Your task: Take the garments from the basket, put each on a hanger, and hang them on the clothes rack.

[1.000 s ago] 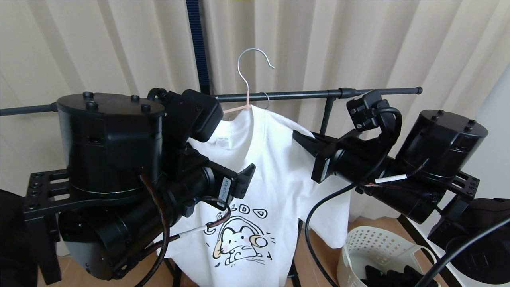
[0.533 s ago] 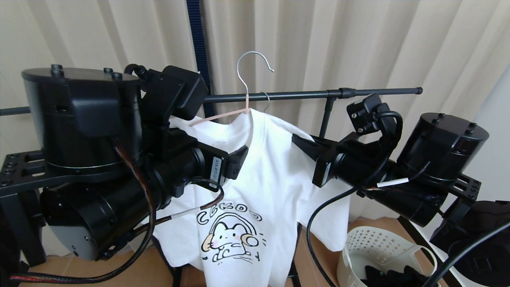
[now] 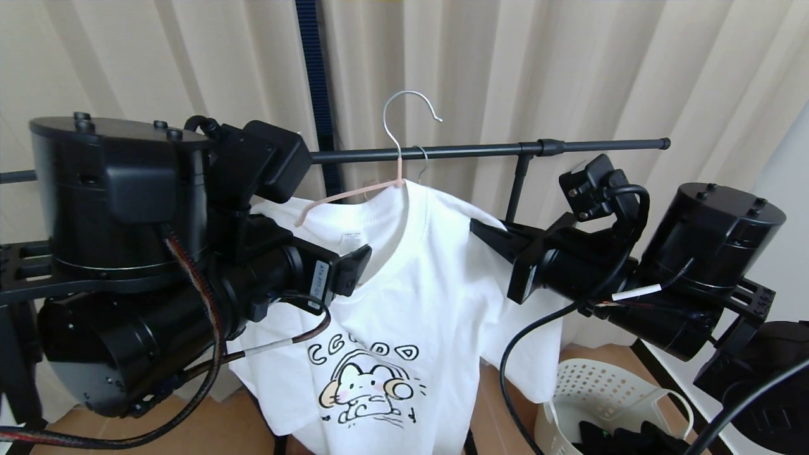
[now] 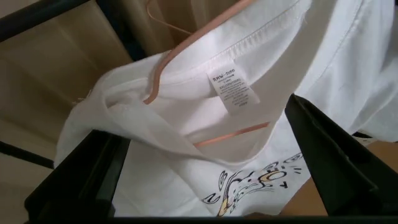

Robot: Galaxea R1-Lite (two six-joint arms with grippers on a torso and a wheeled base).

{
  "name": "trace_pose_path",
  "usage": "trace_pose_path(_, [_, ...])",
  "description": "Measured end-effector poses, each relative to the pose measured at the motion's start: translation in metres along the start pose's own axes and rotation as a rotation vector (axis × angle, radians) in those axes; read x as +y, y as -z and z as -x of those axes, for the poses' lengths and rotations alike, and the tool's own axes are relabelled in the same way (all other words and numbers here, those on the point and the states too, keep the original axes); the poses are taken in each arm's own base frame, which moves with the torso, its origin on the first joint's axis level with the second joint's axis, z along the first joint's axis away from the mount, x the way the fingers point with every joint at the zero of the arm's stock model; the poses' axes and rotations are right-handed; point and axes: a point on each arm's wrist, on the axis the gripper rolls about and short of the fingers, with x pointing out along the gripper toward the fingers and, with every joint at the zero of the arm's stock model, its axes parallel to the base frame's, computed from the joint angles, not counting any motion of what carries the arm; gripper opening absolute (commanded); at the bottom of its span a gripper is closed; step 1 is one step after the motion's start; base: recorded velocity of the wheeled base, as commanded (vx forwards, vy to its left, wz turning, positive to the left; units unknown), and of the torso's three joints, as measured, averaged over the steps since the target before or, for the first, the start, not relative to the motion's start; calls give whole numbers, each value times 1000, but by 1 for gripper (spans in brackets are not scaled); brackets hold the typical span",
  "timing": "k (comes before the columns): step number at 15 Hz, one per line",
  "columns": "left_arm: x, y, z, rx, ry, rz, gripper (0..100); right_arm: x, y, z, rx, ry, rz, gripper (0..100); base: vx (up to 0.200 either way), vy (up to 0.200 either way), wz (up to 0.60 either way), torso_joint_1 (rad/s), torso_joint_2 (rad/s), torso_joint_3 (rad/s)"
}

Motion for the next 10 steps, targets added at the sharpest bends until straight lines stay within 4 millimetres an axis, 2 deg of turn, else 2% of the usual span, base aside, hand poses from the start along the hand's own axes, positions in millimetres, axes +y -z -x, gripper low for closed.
trace_pose_path(5, [22,-5,4,-8,-69,14,100,-4,-2,4,-4,5,15,0,0,0,0,0,0,0])
trace_pose_path(7, [24,-11,5,-29,-75,22,100,-4,0,5,3,-5,21,0,0,0,0,0,0,0])
trace_pose_path(10, [17,-14,5,-37,-47,15,100,-4,2,4,10,-5,20,0,0,0,0,0,0,0])
